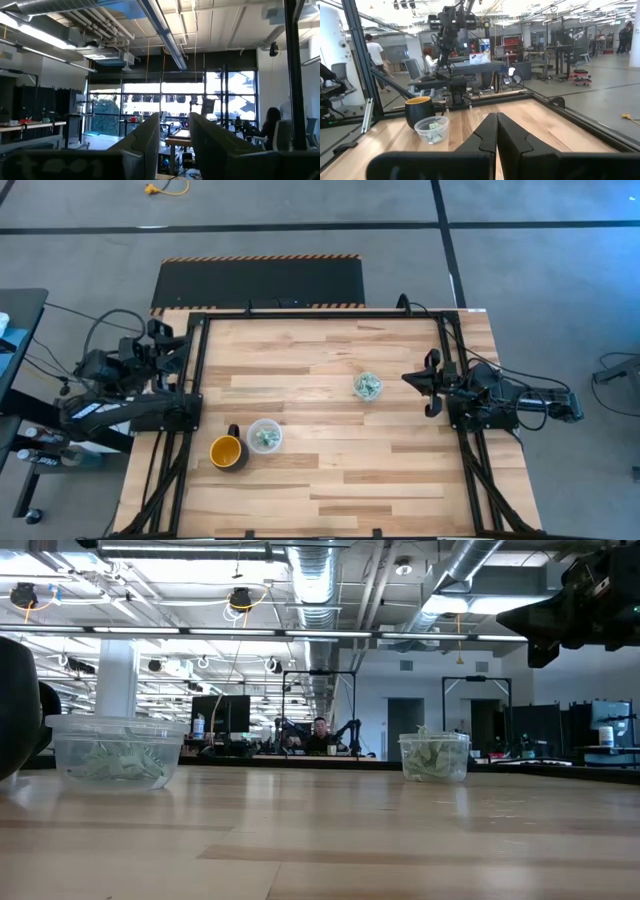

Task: Pick and place Stevia / Truvia into bins
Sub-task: Return to Home Position

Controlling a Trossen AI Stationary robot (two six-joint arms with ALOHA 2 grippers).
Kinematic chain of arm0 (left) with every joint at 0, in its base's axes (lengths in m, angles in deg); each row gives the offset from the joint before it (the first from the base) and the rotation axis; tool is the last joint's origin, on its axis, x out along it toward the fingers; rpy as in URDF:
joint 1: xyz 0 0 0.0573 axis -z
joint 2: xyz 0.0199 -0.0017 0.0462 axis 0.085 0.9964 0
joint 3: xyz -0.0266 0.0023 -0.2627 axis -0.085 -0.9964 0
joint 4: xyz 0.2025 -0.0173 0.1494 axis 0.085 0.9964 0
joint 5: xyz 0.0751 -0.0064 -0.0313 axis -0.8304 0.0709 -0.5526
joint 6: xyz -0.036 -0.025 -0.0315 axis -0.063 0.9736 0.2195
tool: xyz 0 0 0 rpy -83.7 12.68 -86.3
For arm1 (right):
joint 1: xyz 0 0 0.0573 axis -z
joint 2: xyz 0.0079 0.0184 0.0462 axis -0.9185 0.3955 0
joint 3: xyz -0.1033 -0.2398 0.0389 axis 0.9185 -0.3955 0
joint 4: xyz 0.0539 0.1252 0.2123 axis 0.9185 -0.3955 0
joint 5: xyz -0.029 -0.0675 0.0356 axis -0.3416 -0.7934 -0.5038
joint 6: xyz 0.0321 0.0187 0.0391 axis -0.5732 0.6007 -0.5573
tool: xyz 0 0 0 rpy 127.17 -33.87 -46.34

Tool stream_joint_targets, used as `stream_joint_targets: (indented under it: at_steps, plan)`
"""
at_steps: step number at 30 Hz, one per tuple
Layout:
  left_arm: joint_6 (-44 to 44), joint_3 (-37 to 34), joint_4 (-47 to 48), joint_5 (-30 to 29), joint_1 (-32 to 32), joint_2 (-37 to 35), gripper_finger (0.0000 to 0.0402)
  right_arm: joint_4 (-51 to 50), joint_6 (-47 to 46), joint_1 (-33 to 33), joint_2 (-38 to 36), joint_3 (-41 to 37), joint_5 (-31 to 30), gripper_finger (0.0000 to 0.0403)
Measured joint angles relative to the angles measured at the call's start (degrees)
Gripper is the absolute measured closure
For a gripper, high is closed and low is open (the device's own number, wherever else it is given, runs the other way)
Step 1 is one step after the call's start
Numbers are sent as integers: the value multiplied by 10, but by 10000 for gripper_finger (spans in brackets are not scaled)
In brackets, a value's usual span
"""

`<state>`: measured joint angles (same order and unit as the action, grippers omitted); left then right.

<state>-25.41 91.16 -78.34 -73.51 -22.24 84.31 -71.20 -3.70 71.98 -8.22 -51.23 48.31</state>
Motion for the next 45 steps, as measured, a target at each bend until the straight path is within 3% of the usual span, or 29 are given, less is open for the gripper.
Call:
stream_joint_targets:
  at_steps: [7,16,21,34,45]
  plan:
    - [8,-59,-87,15,0,2,304,0,0,0,0,0,0,403]
    - [42,-209,-264,15,0,2,304,0,0,0,0,0,0,403]
    - [50,-259,-295,15,0,2,304,0,0,0,0,0,0,403]
    - [41,-289,-251,12,0,3,304,0,0,0,0,0,0,403]
    - [44,-290,-58,11,0,3,304,0,0,0,0,0,0,403]
